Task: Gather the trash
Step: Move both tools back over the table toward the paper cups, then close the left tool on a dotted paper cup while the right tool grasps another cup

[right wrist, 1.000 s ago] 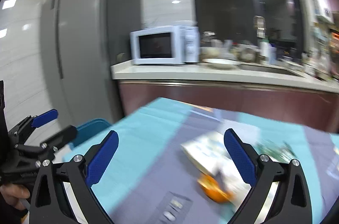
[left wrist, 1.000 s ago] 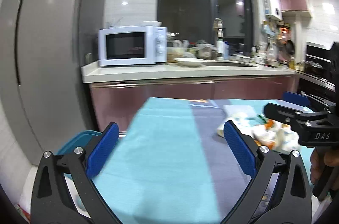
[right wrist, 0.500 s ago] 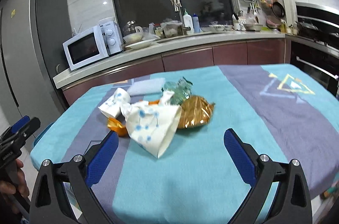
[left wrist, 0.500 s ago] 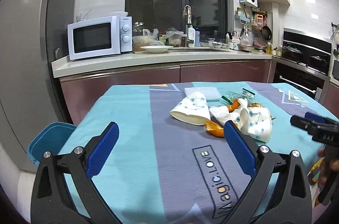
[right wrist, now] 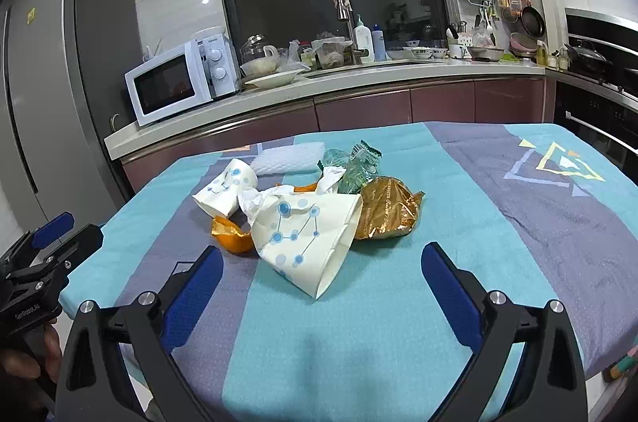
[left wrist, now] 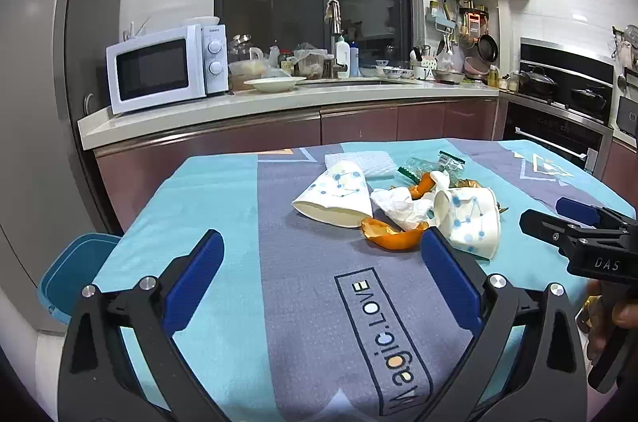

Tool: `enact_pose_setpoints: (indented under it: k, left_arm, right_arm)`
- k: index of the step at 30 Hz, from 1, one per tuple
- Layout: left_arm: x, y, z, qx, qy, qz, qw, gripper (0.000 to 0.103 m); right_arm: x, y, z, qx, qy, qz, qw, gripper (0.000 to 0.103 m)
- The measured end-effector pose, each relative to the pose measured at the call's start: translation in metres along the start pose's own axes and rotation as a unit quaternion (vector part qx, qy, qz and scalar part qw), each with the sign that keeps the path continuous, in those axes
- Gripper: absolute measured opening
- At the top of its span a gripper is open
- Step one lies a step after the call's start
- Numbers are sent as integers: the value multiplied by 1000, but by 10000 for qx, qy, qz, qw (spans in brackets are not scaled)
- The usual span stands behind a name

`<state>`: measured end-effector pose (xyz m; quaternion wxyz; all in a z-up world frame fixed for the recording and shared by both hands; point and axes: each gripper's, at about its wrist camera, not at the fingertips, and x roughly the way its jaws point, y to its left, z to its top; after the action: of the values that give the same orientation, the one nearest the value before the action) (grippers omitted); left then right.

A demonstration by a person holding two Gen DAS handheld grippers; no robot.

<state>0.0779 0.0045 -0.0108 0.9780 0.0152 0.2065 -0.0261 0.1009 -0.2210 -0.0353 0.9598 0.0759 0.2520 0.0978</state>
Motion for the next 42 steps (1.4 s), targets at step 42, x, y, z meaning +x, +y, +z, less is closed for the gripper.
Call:
enact_pose_setpoints:
  k: [42]
  left_arm:
    - [274, -1, 48, 591, 2563, -1450, 9538, 97]
  right_arm:
    - [98, 8, 15, 838, 1023, 150, 9911, 96]
